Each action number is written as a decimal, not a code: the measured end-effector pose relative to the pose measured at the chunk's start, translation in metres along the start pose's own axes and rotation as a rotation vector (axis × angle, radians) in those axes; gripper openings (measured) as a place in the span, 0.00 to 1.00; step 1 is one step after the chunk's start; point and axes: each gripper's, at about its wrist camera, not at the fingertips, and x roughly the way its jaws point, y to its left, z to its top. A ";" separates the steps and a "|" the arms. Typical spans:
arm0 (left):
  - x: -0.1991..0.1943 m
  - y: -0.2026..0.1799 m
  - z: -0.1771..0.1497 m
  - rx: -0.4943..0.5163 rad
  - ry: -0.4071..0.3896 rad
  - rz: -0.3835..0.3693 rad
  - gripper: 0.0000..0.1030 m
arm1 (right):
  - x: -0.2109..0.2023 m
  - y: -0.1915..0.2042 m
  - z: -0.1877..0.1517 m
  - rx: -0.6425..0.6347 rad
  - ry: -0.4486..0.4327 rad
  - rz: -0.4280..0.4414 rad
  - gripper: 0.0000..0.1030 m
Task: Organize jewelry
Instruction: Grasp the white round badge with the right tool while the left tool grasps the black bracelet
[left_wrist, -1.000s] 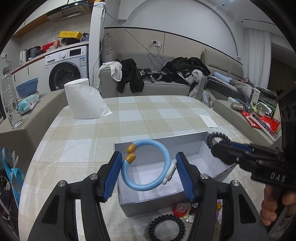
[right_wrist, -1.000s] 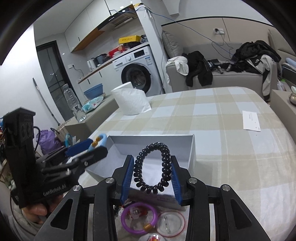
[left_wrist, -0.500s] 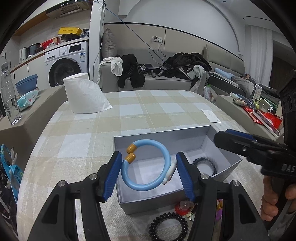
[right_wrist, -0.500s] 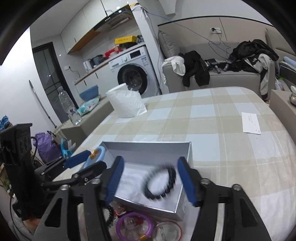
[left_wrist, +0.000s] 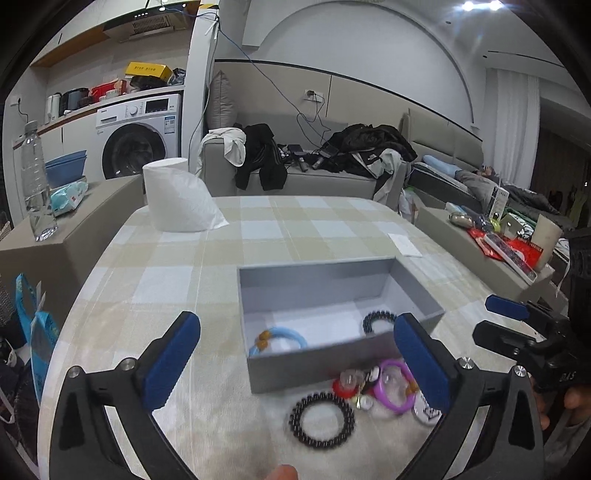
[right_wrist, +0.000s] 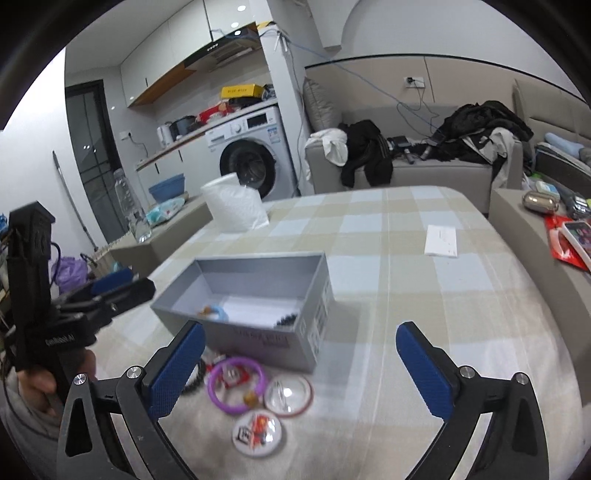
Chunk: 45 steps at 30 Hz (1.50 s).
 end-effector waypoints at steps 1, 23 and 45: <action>-0.001 -0.001 -0.005 0.004 0.007 0.007 0.99 | 0.002 0.000 -0.003 -0.007 0.018 -0.003 1.00; 0.003 -0.001 -0.037 0.047 0.085 0.019 0.99 | 0.024 0.032 -0.057 -0.192 0.269 0.009 0.78; 0.009 0.008 -0.036 -0.010 0.131 0.000 0.99 | 0.014 0.050 -0.068 -0.278 0.229 0.041 0.39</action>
